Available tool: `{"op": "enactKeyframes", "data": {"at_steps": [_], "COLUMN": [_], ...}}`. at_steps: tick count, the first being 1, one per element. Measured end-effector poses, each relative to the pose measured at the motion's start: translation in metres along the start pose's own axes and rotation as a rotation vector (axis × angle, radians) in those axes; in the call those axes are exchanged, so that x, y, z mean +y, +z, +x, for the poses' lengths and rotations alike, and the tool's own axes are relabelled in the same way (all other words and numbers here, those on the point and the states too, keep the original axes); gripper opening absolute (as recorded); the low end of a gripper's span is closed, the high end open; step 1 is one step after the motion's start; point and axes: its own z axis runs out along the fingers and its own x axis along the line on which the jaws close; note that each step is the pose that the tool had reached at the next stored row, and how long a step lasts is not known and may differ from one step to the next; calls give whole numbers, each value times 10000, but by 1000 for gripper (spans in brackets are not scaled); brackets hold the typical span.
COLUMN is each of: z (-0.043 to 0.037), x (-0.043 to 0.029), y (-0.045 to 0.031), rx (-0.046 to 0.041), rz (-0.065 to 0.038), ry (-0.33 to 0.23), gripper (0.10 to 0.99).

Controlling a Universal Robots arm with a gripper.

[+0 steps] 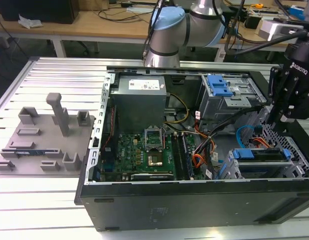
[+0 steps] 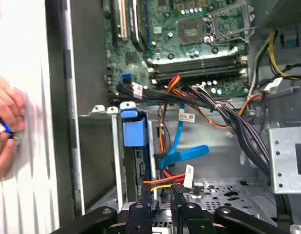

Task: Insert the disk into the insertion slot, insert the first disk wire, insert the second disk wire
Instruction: 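Insert the second disk wire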

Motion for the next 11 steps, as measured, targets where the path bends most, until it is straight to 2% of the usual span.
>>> {"op": "enactKeyframes", "data": {"at_steps": [1,2,5,7,8,9,10,11], "z": [-13,-24,-40,-45,-46,-48,-51,-50], "x": [15,25,62,66,66,67,71,83], "y": [-2,-5,-7,-6,-5,-5,-1,0], "rx": [102,137,146,144,143,141,131,128], "rz": [14,22,50,127,179,287,445,528], "ry": [-54,-83,-142,-226,-268,-322,-337,-323], "gripper": [302,302,302,302,302,302,302,302]}}
